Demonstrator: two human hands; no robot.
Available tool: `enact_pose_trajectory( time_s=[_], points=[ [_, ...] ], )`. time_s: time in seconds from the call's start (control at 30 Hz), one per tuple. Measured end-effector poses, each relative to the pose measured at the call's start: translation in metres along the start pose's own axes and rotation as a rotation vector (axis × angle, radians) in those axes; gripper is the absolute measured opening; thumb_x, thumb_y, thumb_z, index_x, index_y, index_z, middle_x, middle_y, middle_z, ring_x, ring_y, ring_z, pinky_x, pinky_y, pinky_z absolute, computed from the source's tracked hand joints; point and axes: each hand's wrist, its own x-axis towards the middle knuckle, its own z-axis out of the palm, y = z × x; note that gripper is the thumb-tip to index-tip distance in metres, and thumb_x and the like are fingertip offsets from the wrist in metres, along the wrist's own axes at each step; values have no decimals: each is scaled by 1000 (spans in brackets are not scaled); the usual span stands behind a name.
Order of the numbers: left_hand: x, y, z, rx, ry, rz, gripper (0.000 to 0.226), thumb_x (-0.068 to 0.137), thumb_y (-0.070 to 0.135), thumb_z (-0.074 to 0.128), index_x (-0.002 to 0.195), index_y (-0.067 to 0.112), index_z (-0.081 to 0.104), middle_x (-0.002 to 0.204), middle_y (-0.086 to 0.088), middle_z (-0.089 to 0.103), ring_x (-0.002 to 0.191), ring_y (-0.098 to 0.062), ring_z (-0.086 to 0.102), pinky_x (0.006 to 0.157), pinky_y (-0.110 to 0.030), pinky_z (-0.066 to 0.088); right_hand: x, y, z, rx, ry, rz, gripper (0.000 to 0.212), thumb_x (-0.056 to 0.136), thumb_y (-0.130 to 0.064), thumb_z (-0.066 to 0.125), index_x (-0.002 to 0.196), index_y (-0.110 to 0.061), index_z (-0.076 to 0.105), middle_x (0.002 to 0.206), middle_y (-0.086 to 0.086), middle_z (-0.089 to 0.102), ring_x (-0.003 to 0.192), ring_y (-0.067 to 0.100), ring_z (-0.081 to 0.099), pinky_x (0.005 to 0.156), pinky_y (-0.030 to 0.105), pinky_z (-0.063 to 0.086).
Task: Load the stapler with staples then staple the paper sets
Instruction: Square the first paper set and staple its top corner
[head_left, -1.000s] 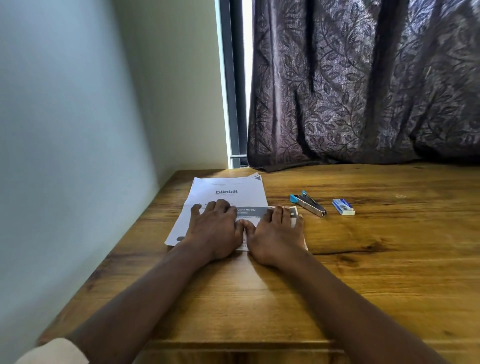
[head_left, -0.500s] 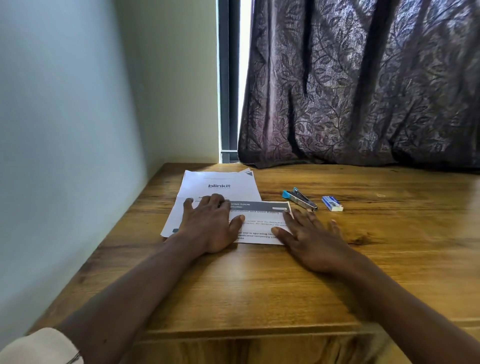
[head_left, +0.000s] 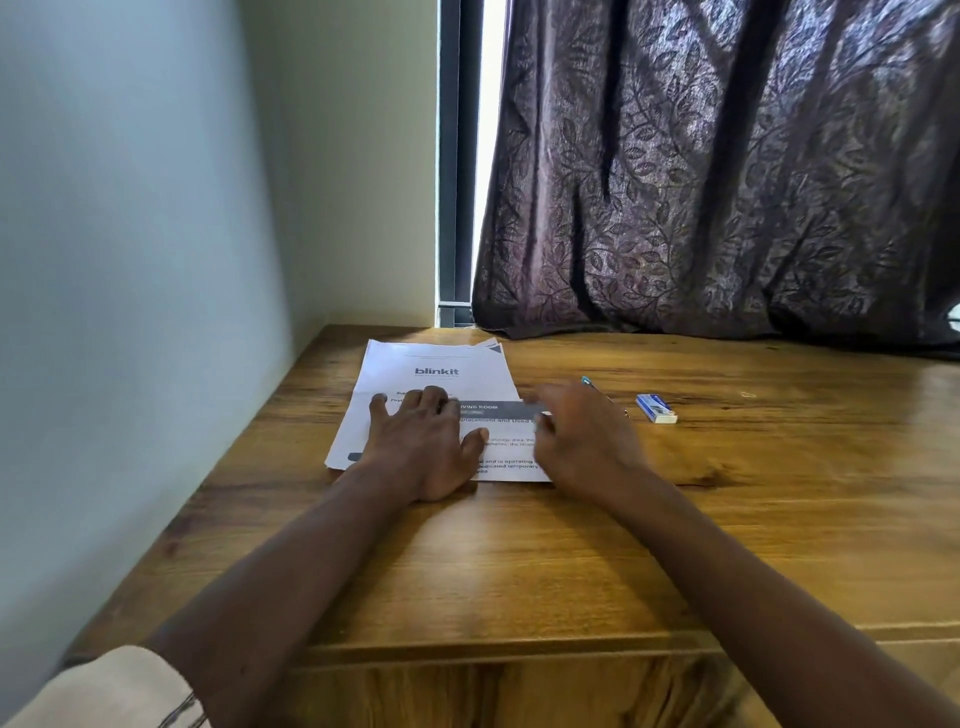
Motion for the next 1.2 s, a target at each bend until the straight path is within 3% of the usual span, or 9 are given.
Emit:
enact_pose_trajectory(
  time_s=[0.13,0.27,0.37,0.6,0.8,0.9,1.03,1.13,1.2],
  points=[
    [0,2,-1,43,-18,-2,67,101,61,18,152,22,37,160,-2,34,150,-22,27,121,-62,9,36,-17,30,71,-113,-79,42,103,-32,47,143,-20,52,148,3,50,135,23,47,108,39,39],
    [1,2,-2,60,-32,-9,63,104,56,16,156,22,32,162,-1,30,152,-22,23,121,-65,4,47,-3,55,9,-283,-59,51,107,-42,31,154,-24,38,164,5,31,151,22,27,122,42,20],
    [-1,1,-5,70,-58,-3,64,105,55,13,160,23,24,166,1,23,155,-20,16,121,-67,-5,48,2,59,-34,-320,-59,54,107,-46,24,158,-27,26,168,2,20,155,22,17,125,43,11],
    [-11,-27,-10,44,-180,-146,67,102,64,7,162,36,-1,172,3,-7,158,-19,-12,115,-68,-21,50,5,63,-40,-339,-65,57,106,-50,19,160,-30,19,170,0,13,156,21,10,125,42,5],
    [-28,-49,-14,40,-199,-263,66,102,65,7,161,40,-3,172,2,-8,158,-22,-12,115,-71,-17,50,4,61,-28,-342,-65,58,106,-50,19,161,-29,19,170,1,13,156,23,10,126,44,5],
    [-36,-53,-20,102,-154,-322,69,102,65,11,162,35,1,173,-1,-1,159,-24,-4,115,-73,-15,48,2,58,-24,-334,-74,58,107,-47,19,161,-27,19,170,3,14,156,24,10,127,46,6],
    [-40,-44,-22,305,104,-301,66,99,67,22,157,34,22,163,3,31,151,-22,28,118,-69,-6,44,1,56,-14,-300,-85,55,106,-43,24,156,-21,29,165,9,25,153,29,19,125,49,13],
    [-24,-30,-26,249,207,-363,66,96,72,28,149,34,41,149,8,52,140,-19,46,120,-55,13,42,0,53,-28,-240,-93,51,103,-43,29,143,-15,46,151,12,43,141,31,36,118,50,25],
    [-8,-24,-32,152,184,-416,68,94,74,31,144,32,48,137,9,63,132,-19,55,110,-48,29,42,-1,51,-42,-219,-87,51,102,-44,30,138,-13,49,142,12,47,134,30,40,113,50,30]
  ],
)
